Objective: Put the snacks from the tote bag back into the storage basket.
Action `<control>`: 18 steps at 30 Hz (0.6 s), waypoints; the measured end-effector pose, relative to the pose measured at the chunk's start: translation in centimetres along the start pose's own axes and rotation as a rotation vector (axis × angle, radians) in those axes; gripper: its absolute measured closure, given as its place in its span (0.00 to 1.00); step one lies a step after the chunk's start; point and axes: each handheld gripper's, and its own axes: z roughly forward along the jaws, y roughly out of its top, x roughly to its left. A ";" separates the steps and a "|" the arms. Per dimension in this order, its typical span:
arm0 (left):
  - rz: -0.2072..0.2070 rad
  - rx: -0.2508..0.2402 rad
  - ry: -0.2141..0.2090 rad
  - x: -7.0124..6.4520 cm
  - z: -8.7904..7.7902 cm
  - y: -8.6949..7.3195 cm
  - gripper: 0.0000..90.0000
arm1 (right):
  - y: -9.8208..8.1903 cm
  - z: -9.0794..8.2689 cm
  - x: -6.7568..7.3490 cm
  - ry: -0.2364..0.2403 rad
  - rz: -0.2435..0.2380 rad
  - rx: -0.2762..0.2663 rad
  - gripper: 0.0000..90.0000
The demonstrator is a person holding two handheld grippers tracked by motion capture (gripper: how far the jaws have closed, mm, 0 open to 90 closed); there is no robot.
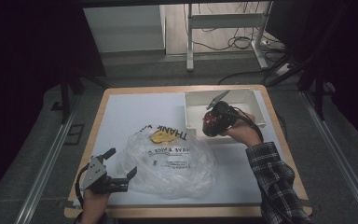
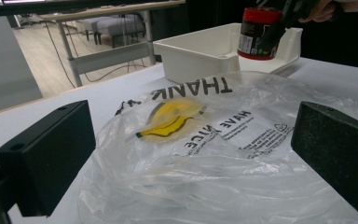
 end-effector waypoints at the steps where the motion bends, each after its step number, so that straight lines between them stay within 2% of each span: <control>1: -0.003 -0.006 0.000 0.0 0.0 0.0 0.00 | 0.0 0.1 -0.1 0.001 -0.002 -0.001 0.29; 18: 0.007 -0.002 0.003 0.0 0.0 0.0 0.00 | 1.2 1.6 -1.2 0.004 -0.043 -0.013 0.29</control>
